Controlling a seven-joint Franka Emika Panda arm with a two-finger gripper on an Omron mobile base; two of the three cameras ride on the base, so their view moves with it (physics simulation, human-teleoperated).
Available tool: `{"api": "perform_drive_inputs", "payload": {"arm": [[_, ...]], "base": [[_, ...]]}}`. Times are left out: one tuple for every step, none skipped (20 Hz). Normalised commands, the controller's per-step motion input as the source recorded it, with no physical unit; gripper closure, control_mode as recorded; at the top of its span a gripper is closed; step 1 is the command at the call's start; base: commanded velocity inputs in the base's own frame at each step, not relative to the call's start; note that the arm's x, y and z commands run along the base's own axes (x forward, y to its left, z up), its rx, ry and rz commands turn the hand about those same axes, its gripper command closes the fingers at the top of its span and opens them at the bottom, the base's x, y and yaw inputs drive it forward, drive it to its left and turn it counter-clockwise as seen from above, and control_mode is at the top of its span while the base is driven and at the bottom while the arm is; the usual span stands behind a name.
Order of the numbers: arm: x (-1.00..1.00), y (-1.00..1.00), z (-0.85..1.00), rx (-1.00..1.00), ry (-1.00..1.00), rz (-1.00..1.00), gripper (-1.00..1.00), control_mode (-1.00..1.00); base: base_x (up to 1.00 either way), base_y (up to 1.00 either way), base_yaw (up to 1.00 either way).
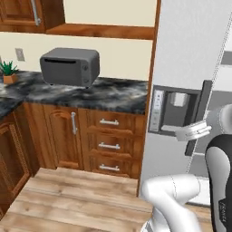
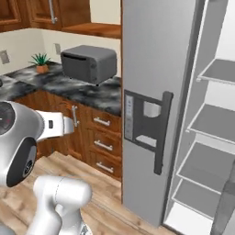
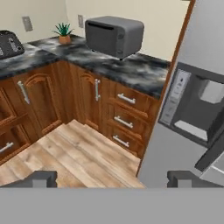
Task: Place one of the steaks on the plate and the other in the bowl. Then place the bowl in the fridge.
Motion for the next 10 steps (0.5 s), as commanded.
{"api": "perform_drive_inputs", "payload": {"arm": [[0.0, 0.0, 0.0, 0.0, 0.0, 0.0, -1.0, 1.0], [0.0, 0.0, 0.0, 0.0, 0.0, 0.0, -1.0, 1.0], [0.0, 0.0, 0.0, 0.0, 0.0, 0.0, -1.0, 1.0], [0.0, 0.0, 0.0, 0.0, 0.0, 0.0, -1.0, 1.0], [0.0, 0.0, 0.0, 0.0, 0.0, 0.0, -1.0, 1.0], [0.0, 0.0, 0.0, 0.0, 0.0, 0.0, -1.0, 1.0], [0.0, 0.0, 0.0, 0.0, 0.0, 0.0, -1.0, 1.0], [0.0, 0.0, 0.0, 0.0, 0.0, 0.0, -1.0, 1.0], [0.0, 0.0, 0.0, 0.0, 0.0, 0.0, -1.0, 1.0], [0.0, 0.0, 0.0, 0.0, 0.0, 0.0, -1.0, 1.0]], "base": [[0.0, 0.73, 0.75], [0.0, 0.71, 0.75], [0.0, 0.68, 0.74], [0.0, 0.64, 0.74], [0.0, 0.61, 0.74], [0.01, 0.58, 0.74], [0.01, 0.56, 0.74], [0.02, 0.54, 0.73], [0.1, 0.53, 0.71], [0.23, 0.46, 0.69]]}}
